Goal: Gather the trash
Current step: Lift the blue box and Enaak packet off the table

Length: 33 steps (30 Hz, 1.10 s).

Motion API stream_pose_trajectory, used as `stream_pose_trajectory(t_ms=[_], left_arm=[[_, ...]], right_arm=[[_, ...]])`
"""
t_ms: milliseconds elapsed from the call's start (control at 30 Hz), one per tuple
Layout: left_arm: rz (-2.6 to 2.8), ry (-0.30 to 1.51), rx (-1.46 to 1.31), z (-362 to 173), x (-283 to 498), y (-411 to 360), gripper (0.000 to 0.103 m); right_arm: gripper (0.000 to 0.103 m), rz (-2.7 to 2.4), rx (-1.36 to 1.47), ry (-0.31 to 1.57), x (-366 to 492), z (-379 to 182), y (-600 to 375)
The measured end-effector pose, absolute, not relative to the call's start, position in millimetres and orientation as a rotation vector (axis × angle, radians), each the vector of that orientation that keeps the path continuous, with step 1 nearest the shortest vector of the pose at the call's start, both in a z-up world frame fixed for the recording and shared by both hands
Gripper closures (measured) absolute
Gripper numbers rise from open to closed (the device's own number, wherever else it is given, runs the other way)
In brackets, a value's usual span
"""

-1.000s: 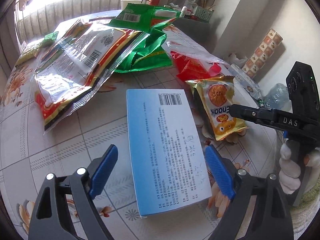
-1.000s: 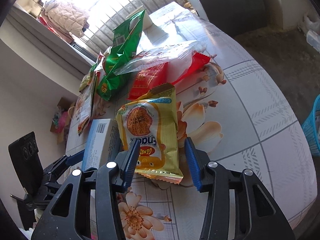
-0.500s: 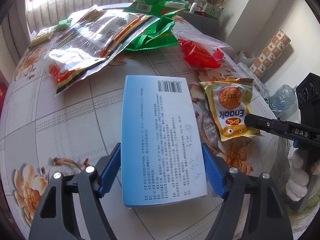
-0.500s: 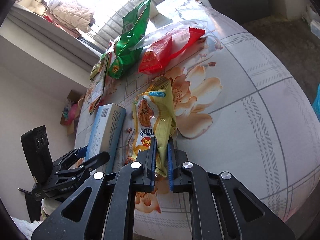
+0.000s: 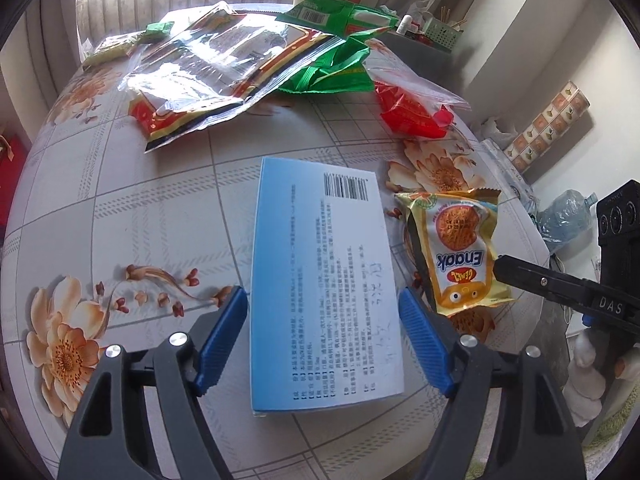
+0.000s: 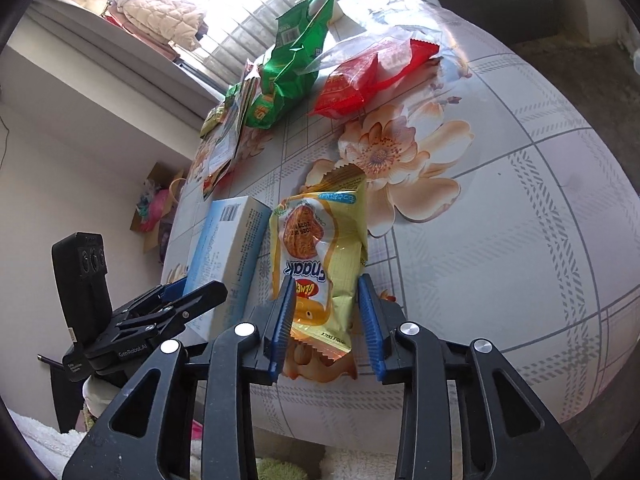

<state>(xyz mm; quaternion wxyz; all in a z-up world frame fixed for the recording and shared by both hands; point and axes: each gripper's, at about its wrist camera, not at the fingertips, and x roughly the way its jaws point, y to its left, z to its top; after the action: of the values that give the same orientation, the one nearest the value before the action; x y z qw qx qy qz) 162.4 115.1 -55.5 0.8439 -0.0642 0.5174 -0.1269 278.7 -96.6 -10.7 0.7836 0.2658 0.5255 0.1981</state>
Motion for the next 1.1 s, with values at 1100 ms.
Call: stream_pose_trajectory(t_ms=[1100], left_arm=[[-0.246, 1.051, -0.094, -61.8, 172.7, 108.1, 0.029]], right_arm=[[0.089, 0.376, 0.598, 1.129, 285.6, -24.6, -89.6]])
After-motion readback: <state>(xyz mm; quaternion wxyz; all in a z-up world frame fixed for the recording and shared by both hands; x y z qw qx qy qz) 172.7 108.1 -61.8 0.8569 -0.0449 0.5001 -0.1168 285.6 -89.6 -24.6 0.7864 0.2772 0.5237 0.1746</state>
